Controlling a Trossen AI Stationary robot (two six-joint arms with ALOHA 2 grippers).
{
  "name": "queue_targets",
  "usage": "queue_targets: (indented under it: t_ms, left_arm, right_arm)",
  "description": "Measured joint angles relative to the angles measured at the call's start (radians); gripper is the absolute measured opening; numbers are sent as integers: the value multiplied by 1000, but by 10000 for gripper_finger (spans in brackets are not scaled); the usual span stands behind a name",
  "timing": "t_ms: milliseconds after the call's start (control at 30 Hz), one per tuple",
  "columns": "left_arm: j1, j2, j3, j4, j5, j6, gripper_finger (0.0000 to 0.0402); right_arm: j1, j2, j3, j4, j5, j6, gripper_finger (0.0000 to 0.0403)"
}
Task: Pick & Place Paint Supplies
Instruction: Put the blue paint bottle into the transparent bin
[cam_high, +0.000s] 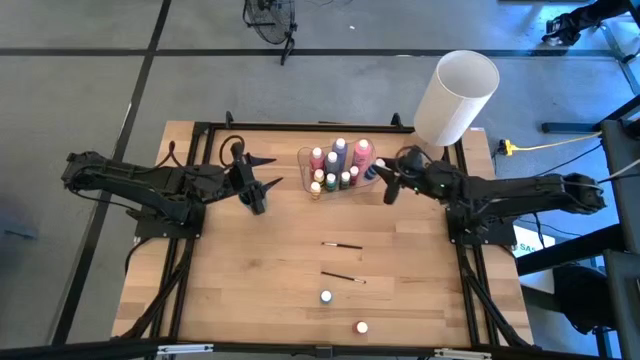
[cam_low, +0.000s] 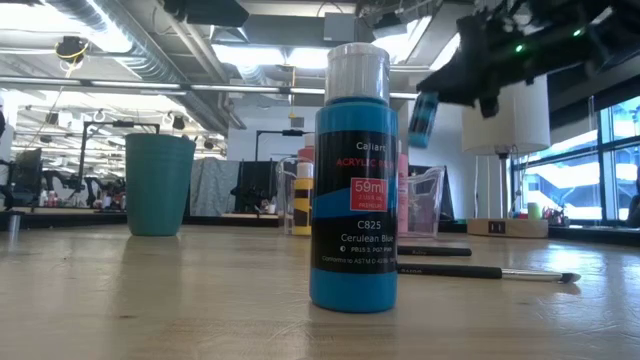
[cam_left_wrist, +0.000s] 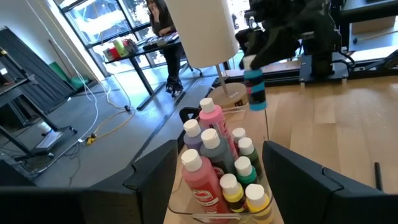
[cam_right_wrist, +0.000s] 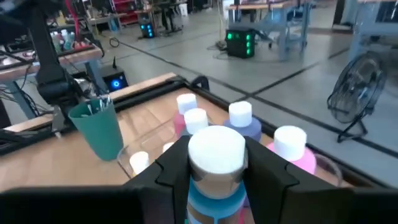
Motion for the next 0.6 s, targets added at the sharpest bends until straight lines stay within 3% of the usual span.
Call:
queue_targets:
  t_ms: [200, 400, 600]
  left_arm:
    - [0, 0, 0, -6, 0, 0, 231]
    - [-1, 0, 0, -38, 0, -21, 232]
    - [-1, 0, 0, -50, 0, -33, 232]
  right_arm:
    - [-50, 129, 0, 70, -13, 13, 118]
    - [-51, 192, 0, 64, 114, 75, 118]
    - [-51, 205, 0, 61, 156, 98, 118]
